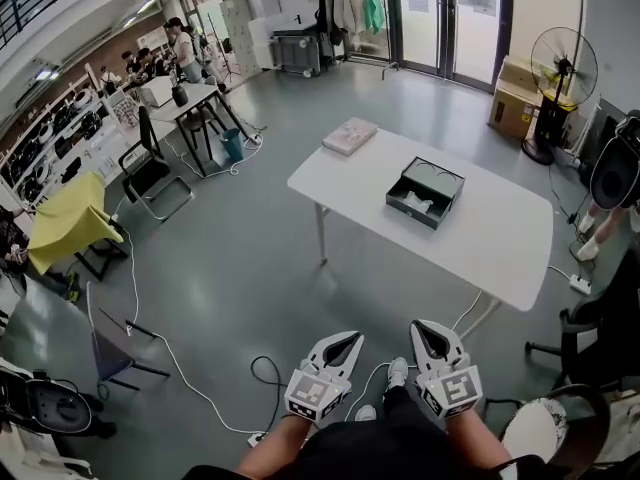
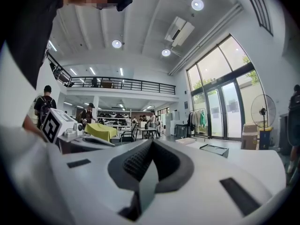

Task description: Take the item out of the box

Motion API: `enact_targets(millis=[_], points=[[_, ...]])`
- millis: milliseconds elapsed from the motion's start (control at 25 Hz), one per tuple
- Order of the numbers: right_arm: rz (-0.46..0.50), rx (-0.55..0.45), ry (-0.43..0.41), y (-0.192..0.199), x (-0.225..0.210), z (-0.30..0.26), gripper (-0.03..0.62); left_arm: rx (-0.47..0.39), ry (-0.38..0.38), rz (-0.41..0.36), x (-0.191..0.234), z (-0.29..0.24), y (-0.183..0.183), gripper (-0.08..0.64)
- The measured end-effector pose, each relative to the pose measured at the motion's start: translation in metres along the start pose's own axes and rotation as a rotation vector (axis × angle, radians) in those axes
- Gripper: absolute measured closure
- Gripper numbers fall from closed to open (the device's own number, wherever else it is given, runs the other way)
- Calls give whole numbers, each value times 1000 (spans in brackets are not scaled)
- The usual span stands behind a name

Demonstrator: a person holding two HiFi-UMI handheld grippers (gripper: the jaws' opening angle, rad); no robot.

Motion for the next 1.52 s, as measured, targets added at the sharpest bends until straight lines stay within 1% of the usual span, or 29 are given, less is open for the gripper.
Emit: enact_targets(millis=[160,400,640,760,960,1240,1520], points=[[13,12,19,3,-20,-27,586,6,2,-4,26,-22,-2,549],[9,11,49,4,-72,-82,586,26,-21,-11,78,-73,-7,549],[5,16,42,3,-124,-132,586,45,-50,-13,121,-129,-14,549],[-4,0,34,-2,-146,-153,586,56,-54,-15,141,-154,-19,549],[-31,-10,49,-2,-188,-175,586,66,-51,-30,162,-196,-27,549],[-36,-2,41,1,-219,-207,586,62,-52,-18,182,-230,-28,549],[-45,5,52,11,-233,-251,584,53,-60,0,223,-253,-21,549]])
Point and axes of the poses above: the fingertips, and each gripper's own axes: z backward along the fingers, x to its left, y out of its underside, the point moved 6 cm from there along z, backward along the fingers, and after that the axes turned 13 degrees about y, right-handed, at the moved point
